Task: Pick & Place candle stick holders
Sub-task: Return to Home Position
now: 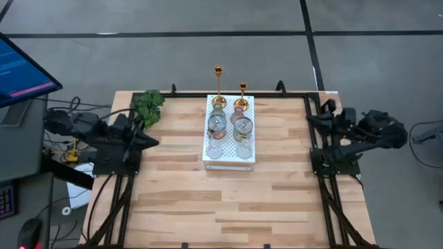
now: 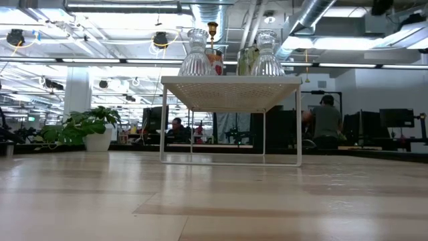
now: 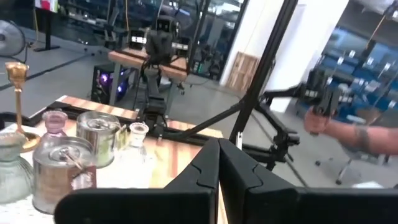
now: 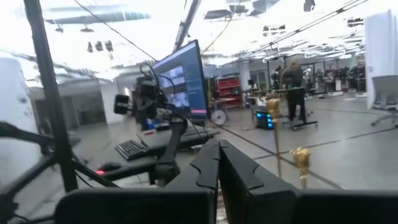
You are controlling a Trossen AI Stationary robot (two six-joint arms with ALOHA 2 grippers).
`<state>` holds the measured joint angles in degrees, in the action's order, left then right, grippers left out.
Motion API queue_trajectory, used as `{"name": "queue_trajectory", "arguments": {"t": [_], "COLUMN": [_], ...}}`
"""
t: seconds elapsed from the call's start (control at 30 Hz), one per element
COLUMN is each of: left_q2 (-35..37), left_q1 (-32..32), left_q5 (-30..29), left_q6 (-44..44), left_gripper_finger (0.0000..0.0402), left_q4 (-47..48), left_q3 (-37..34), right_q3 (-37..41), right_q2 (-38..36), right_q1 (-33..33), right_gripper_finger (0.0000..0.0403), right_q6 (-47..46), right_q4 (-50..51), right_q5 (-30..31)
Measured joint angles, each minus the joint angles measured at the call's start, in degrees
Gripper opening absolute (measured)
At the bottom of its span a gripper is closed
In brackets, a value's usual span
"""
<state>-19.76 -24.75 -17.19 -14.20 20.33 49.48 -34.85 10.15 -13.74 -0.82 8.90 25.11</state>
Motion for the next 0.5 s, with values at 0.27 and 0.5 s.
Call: {"name": "queue_trajectory", "arguments": {"t": [0.27,0.5], "left_q2": [3.6,4.4], "left_q1": [0.0,0.0], "left_q5": [0.8,2.5], "left_q6": [-3.9,-6.6], "left_gripper_finger": [0.0002,0.0003], "left_q4": [-12.5,-21.2], "left_q3": [-13.9,-22.9], "right_q3": [17.2,26.9], "right_q2": [-8.9,-9.8], "right_q1": [0.0,0.0], "right_gripper_finger": [0.0000,0.0000], "right_q6": [-8.4,-12.7], "right_q4": [-11.5,-22.2], "right_q5": [-3.0,-9.0]}}
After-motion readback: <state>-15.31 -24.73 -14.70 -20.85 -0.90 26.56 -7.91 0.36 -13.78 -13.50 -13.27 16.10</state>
